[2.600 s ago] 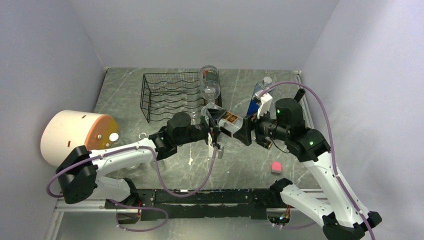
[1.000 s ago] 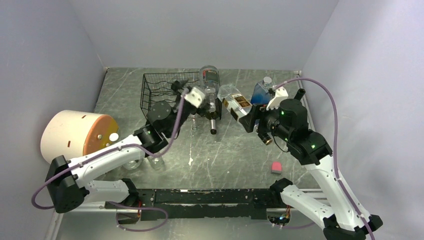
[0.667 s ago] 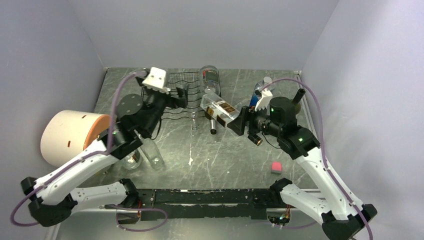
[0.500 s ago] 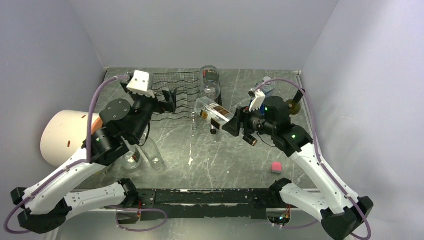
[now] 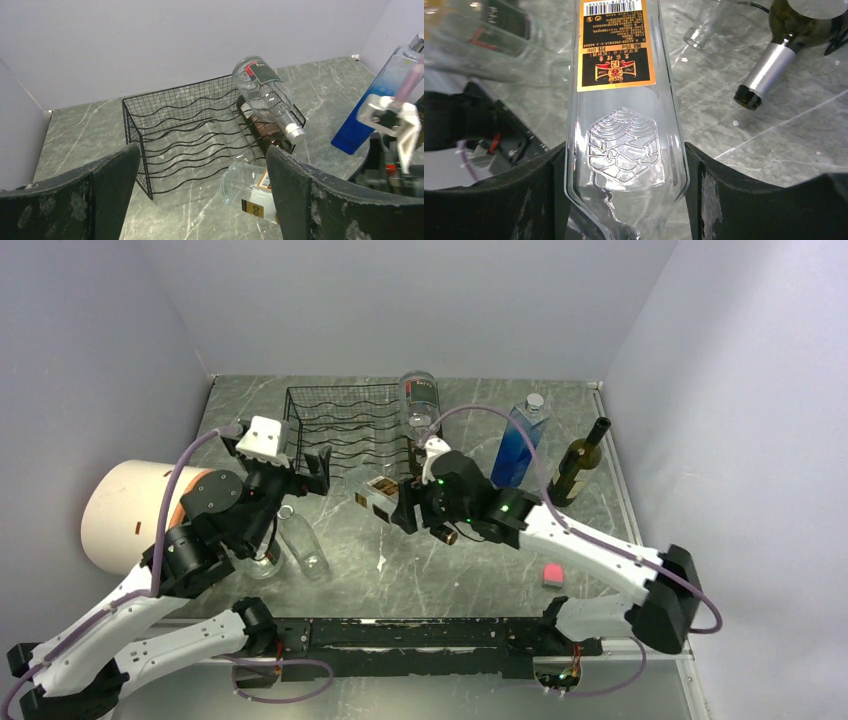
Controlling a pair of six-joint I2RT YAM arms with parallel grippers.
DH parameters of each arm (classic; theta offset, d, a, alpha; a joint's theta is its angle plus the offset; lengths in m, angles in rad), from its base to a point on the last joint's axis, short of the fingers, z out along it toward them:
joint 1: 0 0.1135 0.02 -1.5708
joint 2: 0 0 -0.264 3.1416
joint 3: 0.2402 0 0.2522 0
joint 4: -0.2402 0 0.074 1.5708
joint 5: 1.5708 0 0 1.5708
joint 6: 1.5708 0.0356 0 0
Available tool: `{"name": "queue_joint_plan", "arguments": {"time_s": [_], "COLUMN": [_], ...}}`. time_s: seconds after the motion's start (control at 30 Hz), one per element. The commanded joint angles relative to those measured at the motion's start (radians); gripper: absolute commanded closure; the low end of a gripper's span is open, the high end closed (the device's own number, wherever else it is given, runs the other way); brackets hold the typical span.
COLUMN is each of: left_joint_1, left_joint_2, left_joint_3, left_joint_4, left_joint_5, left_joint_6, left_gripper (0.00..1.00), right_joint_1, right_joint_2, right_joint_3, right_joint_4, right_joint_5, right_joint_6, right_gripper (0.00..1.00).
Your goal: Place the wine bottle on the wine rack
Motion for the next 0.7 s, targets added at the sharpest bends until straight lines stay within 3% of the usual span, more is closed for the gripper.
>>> {"name": "queue_joint_plan", "arguments": {"time_s": [0.0,0.33,0.67], "left_joint_1": [0.003,0.001,0.001], "left_joint_2": [-0.062,-0.033,-0.05], "left_joint_3": [-0.055,-0.033,-0.044], "left_joint_4": [0.093,0.052,0.053], "left_joint_5": [-0.007,0.014,0.113], "left_joint_6": [0.041,0.022,0.01], "left_gripper": [0.01,0.02,0.02], "right_joint_1": [0.044,0.106,0.113], "right_joint_2": [0.079,0.343,0.402], "right_joint_3": [0.099,0.221,0.237], "right_joint_4": [0.176,0.234,0.32], "right_joint_5": [0.151,0.262,0.33], "right_joint_6": [0.01,0.046,0.122], "right_gripper": [1.0,1.0,1.0]}}
